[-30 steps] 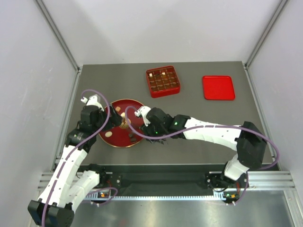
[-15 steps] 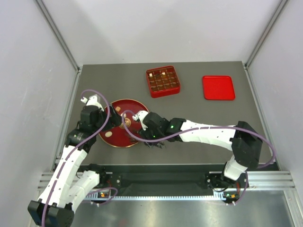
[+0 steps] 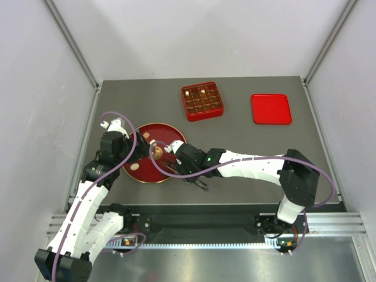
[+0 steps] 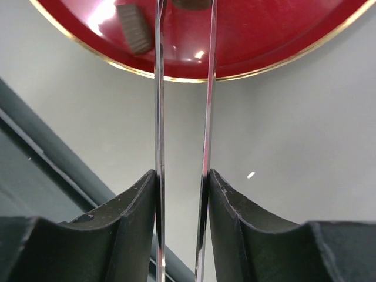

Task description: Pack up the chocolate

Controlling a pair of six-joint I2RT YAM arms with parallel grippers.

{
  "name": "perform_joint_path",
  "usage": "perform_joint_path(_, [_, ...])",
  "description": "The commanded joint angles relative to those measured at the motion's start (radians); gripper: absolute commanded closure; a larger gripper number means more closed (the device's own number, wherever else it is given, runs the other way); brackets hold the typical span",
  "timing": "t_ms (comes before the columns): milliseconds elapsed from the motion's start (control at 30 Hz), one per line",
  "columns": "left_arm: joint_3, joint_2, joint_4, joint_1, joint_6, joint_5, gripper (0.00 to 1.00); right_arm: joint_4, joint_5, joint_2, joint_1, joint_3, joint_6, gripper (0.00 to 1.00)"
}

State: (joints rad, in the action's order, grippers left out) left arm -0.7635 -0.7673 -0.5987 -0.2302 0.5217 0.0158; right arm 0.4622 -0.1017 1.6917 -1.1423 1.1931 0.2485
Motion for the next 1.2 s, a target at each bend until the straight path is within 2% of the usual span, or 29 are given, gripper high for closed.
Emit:
perform_joint_path(0, [0.006,0.014,0.03,-0.003,-0.003,-0.004,0.09,0.003,-0.041,-0.024,0.029,0.046,0.017,0.63])
perform_joint_path(300, [0.006,0.016,0.03,-0.003,-0.003,0.0,0.09,-0.004,-0.039,0.017,0.11,0.085,-0.018,0.64])
perform_joint_path(467, [0.006,0.014,0.028,-0.003,-0.003,0.0,0.09,-0.004,-0.02,0.007,0.127,0.085,-0.026,0.56])
perform_joint_path(767, [0.006,0.014,0.028,-0.003,-0.002,-0.002,0.09,0.009,-0.009,-0.046,0.127,0.023,-0.015,0.53])
perform_joint_path(1033, [0.007,0.014,0.03,-0.003,-0.003,-0.002,0.09,0.01,-0.001,-0.052,0.128,0.008,0.0,0.57])
perform_joint_path(1167, [0.007,0.016,0.03,-0.003,-0.002,0.0,0.09,0.013,-0.003,-0.056,0.127,0.017,0.0,0.62])
